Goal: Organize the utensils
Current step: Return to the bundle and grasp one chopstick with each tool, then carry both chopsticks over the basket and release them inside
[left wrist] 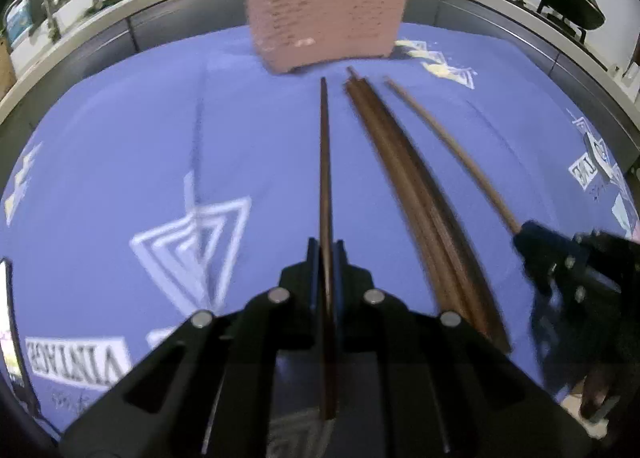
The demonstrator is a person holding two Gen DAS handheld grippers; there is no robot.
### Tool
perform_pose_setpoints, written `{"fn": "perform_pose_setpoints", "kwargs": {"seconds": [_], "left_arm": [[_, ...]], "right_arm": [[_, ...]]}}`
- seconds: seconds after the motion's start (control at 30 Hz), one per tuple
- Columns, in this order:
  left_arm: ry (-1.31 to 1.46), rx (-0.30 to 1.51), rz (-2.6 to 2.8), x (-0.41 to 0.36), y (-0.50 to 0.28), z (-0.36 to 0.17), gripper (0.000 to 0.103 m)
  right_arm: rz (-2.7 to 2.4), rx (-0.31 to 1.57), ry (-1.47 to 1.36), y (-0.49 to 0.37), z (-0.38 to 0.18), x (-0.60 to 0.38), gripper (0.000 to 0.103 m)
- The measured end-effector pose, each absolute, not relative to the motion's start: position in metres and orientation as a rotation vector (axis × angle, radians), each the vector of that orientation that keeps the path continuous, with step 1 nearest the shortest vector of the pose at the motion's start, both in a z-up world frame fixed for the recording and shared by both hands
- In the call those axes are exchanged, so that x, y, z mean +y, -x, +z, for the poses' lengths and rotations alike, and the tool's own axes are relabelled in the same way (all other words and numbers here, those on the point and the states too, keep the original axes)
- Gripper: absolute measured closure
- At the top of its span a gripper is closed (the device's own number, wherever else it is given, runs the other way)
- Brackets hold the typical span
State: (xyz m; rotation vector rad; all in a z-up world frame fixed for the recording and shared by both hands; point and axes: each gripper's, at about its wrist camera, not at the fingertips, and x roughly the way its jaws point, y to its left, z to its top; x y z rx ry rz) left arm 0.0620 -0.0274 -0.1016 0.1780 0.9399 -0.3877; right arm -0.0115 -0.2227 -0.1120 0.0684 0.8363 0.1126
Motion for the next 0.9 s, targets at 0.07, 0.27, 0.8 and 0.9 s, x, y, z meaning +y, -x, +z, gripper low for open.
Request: {"fn": "perform_pose_setpoints", "kwargs": {"seconds": [0.07,0.27,0.8,0.9], "left_arm": [[-0.171,0.948,-0.384,-0.012,-0.052,-0.102,0.097],[-0.172,0.961,-0.364,0.02,-0.02,-0.104,0.095],[-0.205,0.991,-0.406,-0.011,-0.104,-0.097,0.089],[-0.199,1.0,-0.412,-0.018,-0.125,-0.095,0.089]], "right_arm": [[0.115,0.845,-0.059,0.018,-0.112,-0.223,0.096],[0.117,0.854,-0.066,0.042,-0.114,-0.229,0.096],[0.204,0.962,-0.077,-0.047,-0.102,-0.225,0.095],[0.219,0.981,-0.081,-0.078,-0.099,-0.226,0.095]]}}
